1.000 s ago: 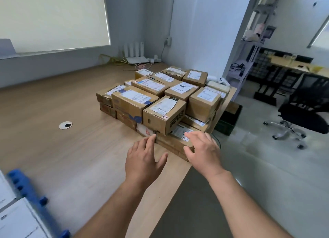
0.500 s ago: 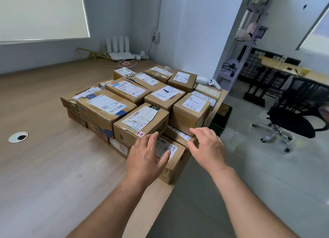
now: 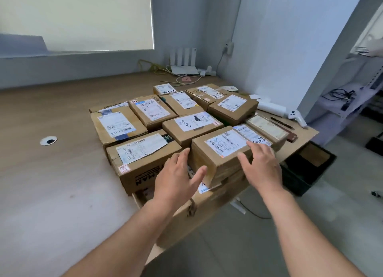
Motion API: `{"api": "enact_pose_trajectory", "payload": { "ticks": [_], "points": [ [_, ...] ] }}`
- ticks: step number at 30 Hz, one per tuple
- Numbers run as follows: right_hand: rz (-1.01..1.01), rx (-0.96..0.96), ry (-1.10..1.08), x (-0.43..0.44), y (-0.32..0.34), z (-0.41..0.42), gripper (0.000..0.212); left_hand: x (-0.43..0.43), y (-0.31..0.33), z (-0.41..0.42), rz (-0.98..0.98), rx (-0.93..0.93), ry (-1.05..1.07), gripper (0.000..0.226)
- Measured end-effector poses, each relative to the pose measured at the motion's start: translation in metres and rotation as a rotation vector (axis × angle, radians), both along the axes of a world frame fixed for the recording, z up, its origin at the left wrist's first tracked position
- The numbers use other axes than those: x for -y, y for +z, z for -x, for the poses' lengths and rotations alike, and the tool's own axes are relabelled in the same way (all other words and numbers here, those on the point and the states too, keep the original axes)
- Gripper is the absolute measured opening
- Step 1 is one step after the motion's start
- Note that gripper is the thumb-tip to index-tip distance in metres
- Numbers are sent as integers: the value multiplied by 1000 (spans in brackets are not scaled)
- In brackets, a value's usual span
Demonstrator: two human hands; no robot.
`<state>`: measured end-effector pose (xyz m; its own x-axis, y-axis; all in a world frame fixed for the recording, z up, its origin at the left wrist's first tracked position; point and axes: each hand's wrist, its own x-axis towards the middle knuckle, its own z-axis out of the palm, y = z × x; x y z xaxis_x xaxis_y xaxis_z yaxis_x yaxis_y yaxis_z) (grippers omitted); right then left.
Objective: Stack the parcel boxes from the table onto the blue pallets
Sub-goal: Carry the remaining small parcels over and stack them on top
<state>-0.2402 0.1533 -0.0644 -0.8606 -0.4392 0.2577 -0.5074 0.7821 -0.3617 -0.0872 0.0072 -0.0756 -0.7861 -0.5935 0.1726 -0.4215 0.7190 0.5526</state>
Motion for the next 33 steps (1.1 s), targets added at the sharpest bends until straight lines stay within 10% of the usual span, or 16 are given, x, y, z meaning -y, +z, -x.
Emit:
{"api": "enact_pose_trajectory", "payload": {
  "ticks": [14,33],
  "points": [
    [-167,77,220,0,-13,97,49,-50,6,72,-308,125,295,74],
    [339,544,348,-10,5,98,22,-62,9,59,-470,-181,358,52]
  ]
}}
